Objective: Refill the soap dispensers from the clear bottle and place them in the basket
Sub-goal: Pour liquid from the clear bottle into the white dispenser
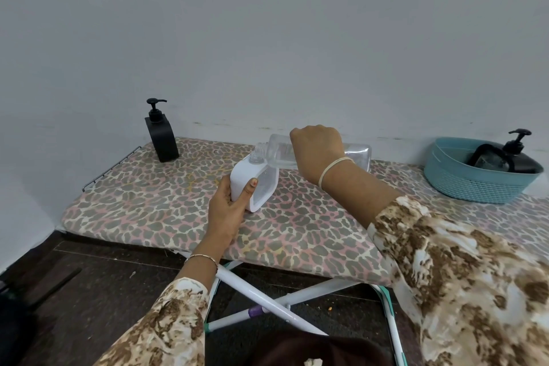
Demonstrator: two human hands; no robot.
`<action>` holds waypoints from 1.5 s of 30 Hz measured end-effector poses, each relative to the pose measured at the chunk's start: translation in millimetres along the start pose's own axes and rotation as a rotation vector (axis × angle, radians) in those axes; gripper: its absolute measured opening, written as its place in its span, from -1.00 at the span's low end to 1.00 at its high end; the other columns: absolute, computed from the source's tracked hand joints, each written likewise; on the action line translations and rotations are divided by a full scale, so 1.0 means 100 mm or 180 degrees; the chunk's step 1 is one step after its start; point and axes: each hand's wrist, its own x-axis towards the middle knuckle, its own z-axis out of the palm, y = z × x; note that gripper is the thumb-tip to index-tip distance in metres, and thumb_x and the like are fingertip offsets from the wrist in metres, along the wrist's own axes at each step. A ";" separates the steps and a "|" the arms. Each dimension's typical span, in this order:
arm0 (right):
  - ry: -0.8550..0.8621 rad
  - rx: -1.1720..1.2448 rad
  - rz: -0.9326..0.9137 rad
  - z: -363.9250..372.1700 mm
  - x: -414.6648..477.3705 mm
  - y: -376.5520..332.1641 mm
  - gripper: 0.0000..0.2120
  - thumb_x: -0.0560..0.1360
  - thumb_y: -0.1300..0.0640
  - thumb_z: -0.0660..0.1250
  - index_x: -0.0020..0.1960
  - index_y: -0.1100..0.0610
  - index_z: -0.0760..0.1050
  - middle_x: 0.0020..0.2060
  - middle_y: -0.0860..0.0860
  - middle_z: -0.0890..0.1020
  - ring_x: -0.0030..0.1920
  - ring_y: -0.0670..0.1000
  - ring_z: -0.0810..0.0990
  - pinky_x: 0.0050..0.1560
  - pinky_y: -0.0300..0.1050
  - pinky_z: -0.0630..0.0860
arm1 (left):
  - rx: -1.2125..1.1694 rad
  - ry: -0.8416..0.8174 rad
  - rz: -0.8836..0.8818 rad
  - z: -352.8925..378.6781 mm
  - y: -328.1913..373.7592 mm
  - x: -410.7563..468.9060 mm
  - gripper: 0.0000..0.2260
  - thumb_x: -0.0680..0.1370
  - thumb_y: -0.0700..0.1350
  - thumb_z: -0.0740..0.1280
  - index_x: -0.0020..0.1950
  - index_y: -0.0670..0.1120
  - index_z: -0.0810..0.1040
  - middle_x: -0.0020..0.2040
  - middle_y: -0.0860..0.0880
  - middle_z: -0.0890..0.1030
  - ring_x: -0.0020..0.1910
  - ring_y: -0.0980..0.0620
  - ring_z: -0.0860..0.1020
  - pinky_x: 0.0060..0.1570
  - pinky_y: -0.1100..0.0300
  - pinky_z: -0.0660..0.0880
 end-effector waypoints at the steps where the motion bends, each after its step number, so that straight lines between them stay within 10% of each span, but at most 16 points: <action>1: 0.0013 0.0007 -0.0007 0.00 0.00 0.00 -0.83 0.43 0.36 0.25 -0.11 0.14 0.34 -0.41 -0.02 0.33 -0.45 -0.06 0.26 -0.31 -0.15 0.31 | -0.0003 -0.0023 -0.0006 -0.01 0.00 0.01 -0.75 0.40 0.25 0.43 0.04 0.29 0.53 0.08 0.08 0.62 0.06 0.07 0.62 -0.11 0.07 0.64; 15: 0.0035 -0.0032 -0.0034 -0.01 0.00 -0.02 -0.83 0.42 0.38 0.24 -0.14 0.14 0.34 -0.43 -0.02 0.34 -0.46 -0.06 0.27 -0.31 -0.15 0.33 | -0.0286 -0.0286 -0.0157 -0.05 0.10 0.00 -0.81 0.55 0.00 0.36 0.12 0.20 0.47 0.13 0.08 0.57 0.05 0.17 0.58 -0.21 0.37 0.55; 45: 0.0031 -0.0169 -0.0025 -0.03 0.03 -0.05 -0.82 0.41 0.38 0.24 -0.13 0.13 0.36 -0.42 -0.03 0.34 -0.45 -0.06 0.27 -0.49 -0.21 0.16 | -0.0206 -0.0184 -0.0370 -0.05 0.05 0.03 -0.61 0.54 0.06 0.35 0.28 -0.08 0.40 0.22 -0.09 0.53 0.13 -0.02 0.59 -0.23 0.29 0.57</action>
